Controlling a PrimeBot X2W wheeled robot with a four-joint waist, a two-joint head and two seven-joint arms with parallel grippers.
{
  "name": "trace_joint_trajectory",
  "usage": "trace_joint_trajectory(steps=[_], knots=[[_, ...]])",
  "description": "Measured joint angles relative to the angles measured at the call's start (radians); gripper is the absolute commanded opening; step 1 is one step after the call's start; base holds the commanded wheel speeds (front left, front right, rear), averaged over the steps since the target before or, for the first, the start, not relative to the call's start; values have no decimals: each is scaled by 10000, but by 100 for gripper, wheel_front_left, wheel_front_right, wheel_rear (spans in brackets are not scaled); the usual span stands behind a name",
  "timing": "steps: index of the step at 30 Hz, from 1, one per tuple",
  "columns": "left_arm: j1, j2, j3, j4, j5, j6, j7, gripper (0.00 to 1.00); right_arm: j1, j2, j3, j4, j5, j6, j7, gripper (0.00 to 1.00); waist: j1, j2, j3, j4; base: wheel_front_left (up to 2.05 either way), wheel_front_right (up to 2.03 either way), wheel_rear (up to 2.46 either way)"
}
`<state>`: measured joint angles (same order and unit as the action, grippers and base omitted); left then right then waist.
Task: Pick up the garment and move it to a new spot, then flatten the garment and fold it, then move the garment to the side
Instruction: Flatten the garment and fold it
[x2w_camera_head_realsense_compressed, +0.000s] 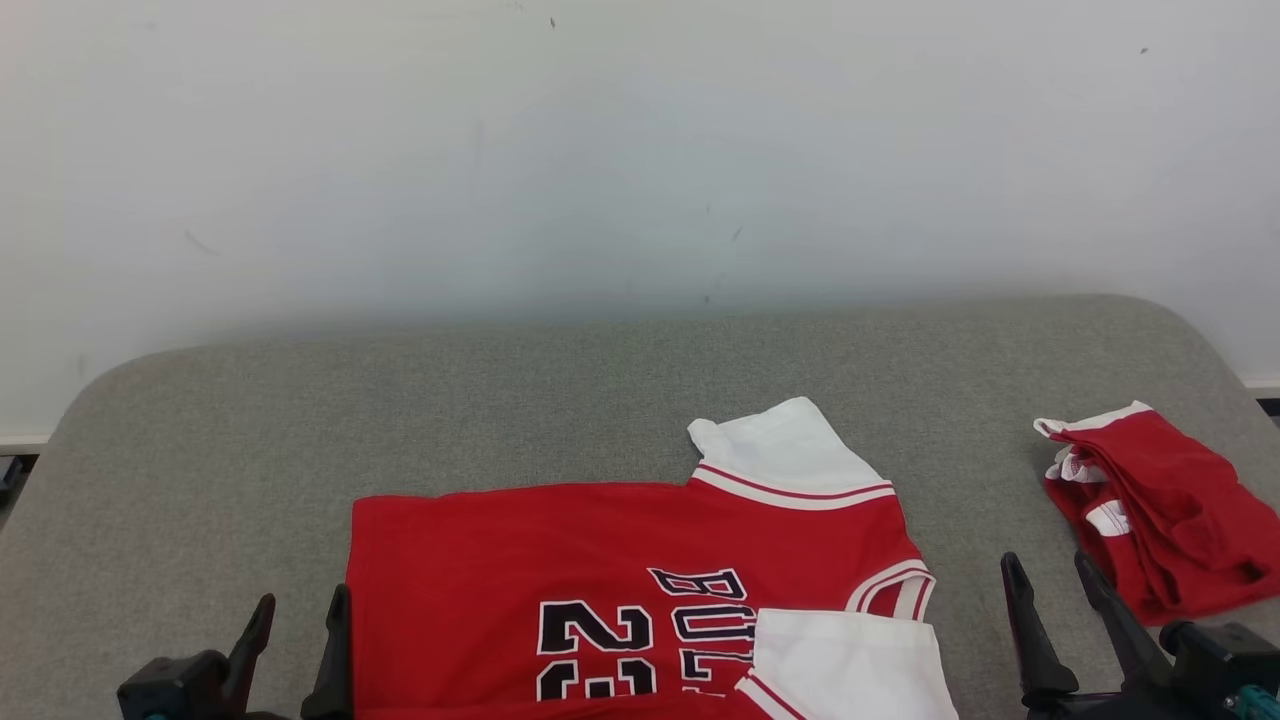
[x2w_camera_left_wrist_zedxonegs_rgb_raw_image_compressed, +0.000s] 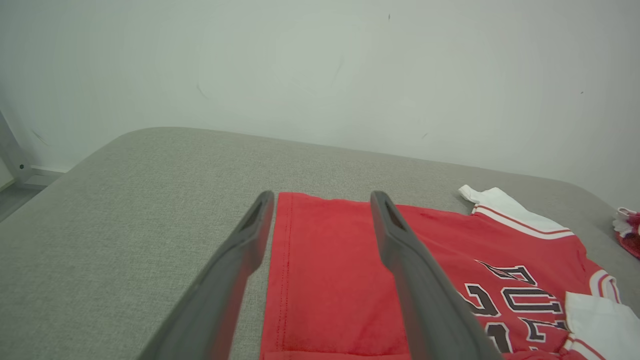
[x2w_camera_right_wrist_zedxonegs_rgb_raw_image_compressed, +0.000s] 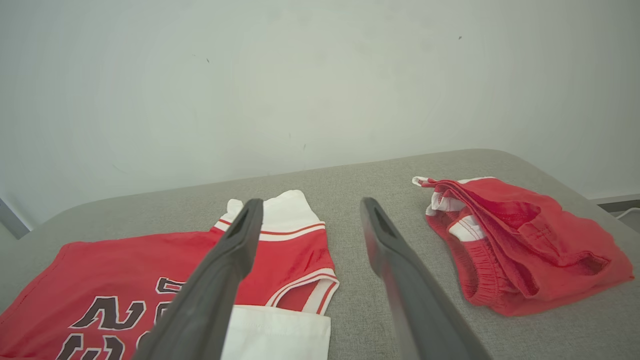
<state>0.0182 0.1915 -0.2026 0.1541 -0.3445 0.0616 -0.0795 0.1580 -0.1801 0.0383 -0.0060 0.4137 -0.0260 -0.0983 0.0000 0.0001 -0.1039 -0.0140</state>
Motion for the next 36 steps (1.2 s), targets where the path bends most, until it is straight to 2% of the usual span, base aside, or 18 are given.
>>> trace_joint_trajectory(steps=[7,12,15,18,23,30,33,36], knots=[[-34,-31,-10,119,-23,0,15,100,-9,44,-88,81,119,13,-219,100,0,0,118,59,0,0,0],[-488,-40,-224,343,-2,-19,443,100,-438,50,-203,347,347,-21,144,100,-1,-1,346,136,0,0,0],[-1573,12,-556,637,104,-274,1018,100,-1455,-286,-123,539,318,-50,779,100,0,-1,628,220,0,0,0],[-2470,-69,-708,943,107,-278,1655,100,-2167,-523,188,761,307,33,1546,100,0,0,910,305,0,0,0],[-4076,-481,-811,1856,84,-265,2708,100,-3572,-884,861,1317,180,389,2936,100,1,0,1503,492,0,0,0],[-5699,-917,-1039,3185,94,-159,4080,100,-5663,-1227,1110,2171,148,706,4401,100,2,1,2430,852,0,0,0],[-6218,-959,-1110,3561,127,-138,4489,100,-6265,-1423,1035,2533,123,660,4934,100,2,0,2844,1035,0,0,0],[-6776,-1012,-1135,3841,128,-90,4792,100,-6875,-1498,709,2800,161,456,5315,100,2,1,3267,1229,0,0,0]])
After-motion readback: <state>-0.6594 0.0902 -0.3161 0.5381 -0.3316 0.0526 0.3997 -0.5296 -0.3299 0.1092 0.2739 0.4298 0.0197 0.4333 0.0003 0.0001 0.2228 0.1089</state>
